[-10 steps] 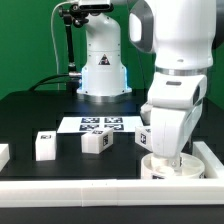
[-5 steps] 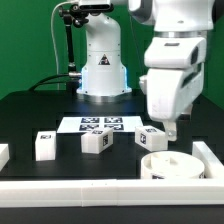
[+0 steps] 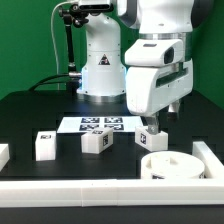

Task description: Assemble stool

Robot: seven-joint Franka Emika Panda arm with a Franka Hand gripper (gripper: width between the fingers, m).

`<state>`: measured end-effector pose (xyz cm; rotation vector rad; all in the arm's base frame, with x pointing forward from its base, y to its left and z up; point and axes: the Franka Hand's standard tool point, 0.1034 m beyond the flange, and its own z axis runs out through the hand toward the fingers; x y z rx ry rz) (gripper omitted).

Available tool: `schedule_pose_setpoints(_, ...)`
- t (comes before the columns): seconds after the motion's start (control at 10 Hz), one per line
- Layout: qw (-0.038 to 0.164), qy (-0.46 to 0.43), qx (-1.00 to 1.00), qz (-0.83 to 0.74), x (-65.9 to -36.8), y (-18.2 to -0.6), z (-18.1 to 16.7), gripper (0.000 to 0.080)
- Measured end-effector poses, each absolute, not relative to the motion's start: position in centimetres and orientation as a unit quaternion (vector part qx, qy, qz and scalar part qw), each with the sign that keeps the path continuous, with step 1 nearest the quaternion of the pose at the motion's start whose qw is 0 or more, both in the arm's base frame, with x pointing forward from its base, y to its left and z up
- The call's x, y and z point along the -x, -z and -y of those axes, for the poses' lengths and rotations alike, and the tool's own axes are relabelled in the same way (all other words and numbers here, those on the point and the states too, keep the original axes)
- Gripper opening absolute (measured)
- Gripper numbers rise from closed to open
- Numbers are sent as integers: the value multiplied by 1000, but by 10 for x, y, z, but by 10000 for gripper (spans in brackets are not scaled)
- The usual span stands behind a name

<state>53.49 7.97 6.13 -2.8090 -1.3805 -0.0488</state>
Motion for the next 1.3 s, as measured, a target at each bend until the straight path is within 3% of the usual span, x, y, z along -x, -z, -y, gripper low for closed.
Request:
schedule_pose_setpoints(0.2, 7, 15, 903, 429, -534, -61, -80, 649)
schedule_pose_setpoints(0.5, 9, 14, 967, 254, -531, -61, -73, 649)
schedule_pose_setpoints(1.1, 24, 11, 998, 63, -529, -59, -73, 649)
schedule_pose_setpoints(1.3, 27, -3, 999, 27, -517, -47, -66, 649)
